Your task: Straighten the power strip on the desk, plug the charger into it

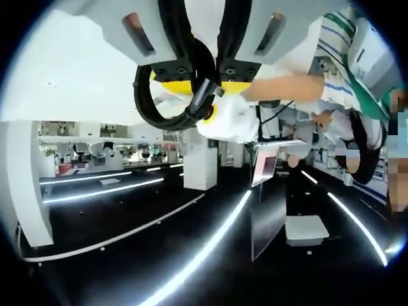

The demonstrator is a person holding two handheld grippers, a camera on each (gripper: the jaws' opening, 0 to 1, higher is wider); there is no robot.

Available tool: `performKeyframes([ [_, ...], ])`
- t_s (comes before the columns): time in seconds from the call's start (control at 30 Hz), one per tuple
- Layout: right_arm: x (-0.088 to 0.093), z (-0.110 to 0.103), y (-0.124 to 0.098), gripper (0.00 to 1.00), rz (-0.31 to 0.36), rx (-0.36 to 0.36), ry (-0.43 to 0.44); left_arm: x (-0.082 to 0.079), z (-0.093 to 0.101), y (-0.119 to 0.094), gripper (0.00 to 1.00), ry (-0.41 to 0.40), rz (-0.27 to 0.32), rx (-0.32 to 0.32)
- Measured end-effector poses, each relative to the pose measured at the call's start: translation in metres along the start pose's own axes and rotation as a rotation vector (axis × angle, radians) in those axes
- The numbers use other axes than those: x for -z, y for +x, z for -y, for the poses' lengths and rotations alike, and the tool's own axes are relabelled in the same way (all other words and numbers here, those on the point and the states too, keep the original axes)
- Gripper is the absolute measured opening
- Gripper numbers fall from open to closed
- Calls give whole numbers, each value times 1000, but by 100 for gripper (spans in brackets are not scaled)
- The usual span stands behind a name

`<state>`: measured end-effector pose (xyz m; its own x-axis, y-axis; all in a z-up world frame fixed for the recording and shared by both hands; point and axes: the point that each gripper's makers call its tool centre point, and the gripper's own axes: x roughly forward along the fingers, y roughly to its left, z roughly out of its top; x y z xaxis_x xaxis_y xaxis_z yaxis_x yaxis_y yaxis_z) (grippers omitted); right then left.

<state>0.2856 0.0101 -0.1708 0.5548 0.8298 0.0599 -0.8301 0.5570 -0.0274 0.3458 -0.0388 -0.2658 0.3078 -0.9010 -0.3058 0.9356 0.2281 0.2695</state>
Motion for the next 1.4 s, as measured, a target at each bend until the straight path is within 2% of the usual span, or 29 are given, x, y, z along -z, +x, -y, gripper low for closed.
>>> performKeyframes([
  [0.17,-2,1,-6,11,6,-6,28,1,2,0,23,19,-23,-5],
  [0.3,2,-2,-1,11,9,-24,50,2,0,-2,23,-57,35,23],
  [0.43,12,-9,8,11,-35,-43,28,2,-1,-1,23,-89,43,29],
  [0.5,12,-10,7,11,-41,-45,24,3,0,0,23,-68,17,22],
  [0.57,9,-8,3,11,-35,-40,21,3,1,1,23,-12,-41,9],
  [0.67,4,-5,0,11,-8,-46,56,5,2,3,23,32,-125,13],
  [0.73,6,-5,1,11,-8,-47,66,5,0,6,23,46,-143,10],
  [0.87,11,-4,3,11,-34,-36,48,8,-4,7,23,49,-158,7],
  [1.03,8,1,-1,11,-20,-36,59,10,-4,3,23,-25,-79,23],
  [1.1,8,4,-2,11,-26,-32,62,10,-5,4,23,-33,-75,23],
  [1.13,8,4,-2,11,-31,-30,58,9,-4,6,23,-31,-81,21],
  [1.27,8,1,-1,12,-35,-33,51,12,-3,6,23,29,-169,-3],
  [1.4,9,-1,1,12,-42,-33,43,13,-3,6,23,15,-191,2],
])
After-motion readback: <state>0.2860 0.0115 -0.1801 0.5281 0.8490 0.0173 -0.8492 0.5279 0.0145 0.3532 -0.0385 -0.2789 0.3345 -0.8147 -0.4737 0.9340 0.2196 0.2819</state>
